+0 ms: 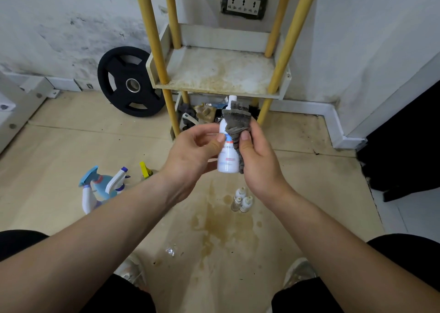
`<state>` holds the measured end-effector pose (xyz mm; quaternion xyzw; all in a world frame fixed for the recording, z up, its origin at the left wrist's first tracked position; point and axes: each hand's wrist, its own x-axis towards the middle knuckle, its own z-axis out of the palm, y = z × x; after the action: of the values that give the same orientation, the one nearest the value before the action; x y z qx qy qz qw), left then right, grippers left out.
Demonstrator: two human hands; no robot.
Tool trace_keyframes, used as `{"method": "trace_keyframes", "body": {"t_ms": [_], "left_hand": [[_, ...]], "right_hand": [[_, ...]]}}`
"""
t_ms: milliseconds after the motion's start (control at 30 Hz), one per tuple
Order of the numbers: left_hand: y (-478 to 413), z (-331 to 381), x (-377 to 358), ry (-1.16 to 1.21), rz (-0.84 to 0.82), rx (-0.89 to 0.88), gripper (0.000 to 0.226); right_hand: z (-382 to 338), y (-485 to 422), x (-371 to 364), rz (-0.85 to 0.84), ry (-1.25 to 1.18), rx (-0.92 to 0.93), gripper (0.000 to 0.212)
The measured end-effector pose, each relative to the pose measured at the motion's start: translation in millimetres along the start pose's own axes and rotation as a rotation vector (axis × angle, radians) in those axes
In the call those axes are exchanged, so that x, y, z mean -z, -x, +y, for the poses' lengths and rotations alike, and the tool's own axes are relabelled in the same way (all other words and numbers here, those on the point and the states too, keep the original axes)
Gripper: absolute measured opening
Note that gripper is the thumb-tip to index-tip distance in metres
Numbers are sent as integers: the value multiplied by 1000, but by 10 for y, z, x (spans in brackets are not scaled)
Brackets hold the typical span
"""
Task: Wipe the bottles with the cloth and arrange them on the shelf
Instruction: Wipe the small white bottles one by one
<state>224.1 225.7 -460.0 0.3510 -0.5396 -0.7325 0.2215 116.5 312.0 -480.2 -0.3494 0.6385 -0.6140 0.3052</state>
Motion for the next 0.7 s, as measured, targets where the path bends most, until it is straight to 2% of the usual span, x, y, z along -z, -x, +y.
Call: {"method": "trace_keyframes", "body": {"t_ms": [100, 233, 400, 533, 700], "left_hand": [[-3, -37, -26, -49, 74, -36, 18], [3, -22, -17, 41, 110, 2, 16], [-39, -4, 19, 197, -6, 127, 15], [-41, 7, 52, 121, -109, 162, 27], [-48, -18, 32, 48, -5, 40, 28]], "right_hand": [[18, 8, 1, -2, 9, -3, 49], [1, -17, 37, 9, -150, -86, 34], [-22, -39, 33, 43, -321, -180, 33], [-6, -22, 53, 9, -266, -127, 32], [10, -16, 39, -16, -101, -55, 32]]}}
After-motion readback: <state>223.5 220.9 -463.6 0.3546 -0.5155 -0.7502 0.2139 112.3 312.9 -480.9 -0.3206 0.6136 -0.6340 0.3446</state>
